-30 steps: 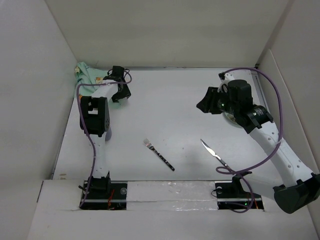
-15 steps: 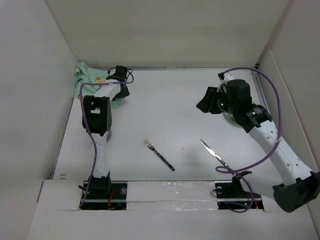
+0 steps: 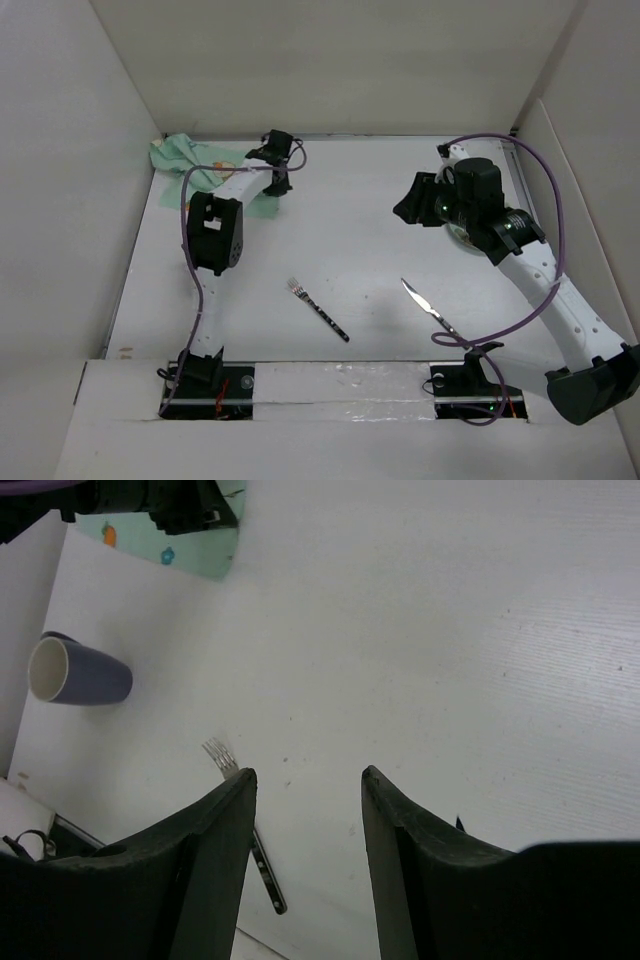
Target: Set the dinner table for one person
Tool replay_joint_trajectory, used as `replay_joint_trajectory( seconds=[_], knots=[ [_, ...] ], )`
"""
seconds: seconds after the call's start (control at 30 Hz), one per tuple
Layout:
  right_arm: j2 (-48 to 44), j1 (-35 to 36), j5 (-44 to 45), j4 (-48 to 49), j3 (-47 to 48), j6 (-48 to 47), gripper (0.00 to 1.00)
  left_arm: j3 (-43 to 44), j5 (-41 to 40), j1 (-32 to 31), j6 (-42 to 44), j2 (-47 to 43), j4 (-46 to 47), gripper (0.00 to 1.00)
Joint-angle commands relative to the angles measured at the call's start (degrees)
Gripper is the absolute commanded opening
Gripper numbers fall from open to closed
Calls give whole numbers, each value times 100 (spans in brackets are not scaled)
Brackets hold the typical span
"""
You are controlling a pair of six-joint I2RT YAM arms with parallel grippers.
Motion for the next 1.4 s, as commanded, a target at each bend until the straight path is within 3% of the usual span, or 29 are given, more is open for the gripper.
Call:
replay_joint_trajectory(
  seconds=[0.0,0.07,0.17,0.2,0.27,0.3,0.47,0.53,0.7,0.73,0.77,0.83,0.87,0.97,1.17,1.37],
  knots=[
    [-129,15,141,172,273,-40,52,514,778,-882,267,-237,-51,0],
    [-155,15,272,181,255,4,51,751,946,-1278,504,-229,-200,0],
    [-243,15,641,234,212,127,39,639,1418,-1586,706,-316,-341,0],
    [-304,15,729,234,194,153,23,507,1516,-1770,829,-464,-341,0],
    [-384,-46,905,312,168,206,7,-2,1526,-1911,979,-693,-280,0],
    [-436,-107,906,348,141,224,0,-665,1613,-1964,1128,-1138,-210,0],
    [-323,-160,985,610,36,250,0,-1909,1307,-1965,1112,-2011,159,0],
    [-43,-160,643,726,-17,276,0,-2435,999,-1965,972,-2442,308,0],
    [897,-73,-78,1568,-17,496,0,-3167,1130,-1965,629,-3198,818,0],
    [1108,-72,-131,1735,18,540,1,-3272,1139,-1965,550,-3243,915,0],
    [1580,-3,-192,1946,79,540,15,-3291,1148,-1965,505,-3278,916,0],
    [2083,77,-193,2053,411,540,35,-3308,1166,-1965,435,-3270,916,0],
    [2634,164,-184,2105,544,540,52,-3326,1183,-1965,374,-3270,924,0],
    [3671,340,-158,1983,1238,488,66,-3475,1183,-1965,303,-3366,968,0],
    [5046,612,-17,1711,2537,549,71,-3642,1491,-1965,312,-3507,1039,0],
    [6031,727,-113,1553,3225,1032,71,-3590,1640,-1965,373,-3603,1004,0]
  ],
)
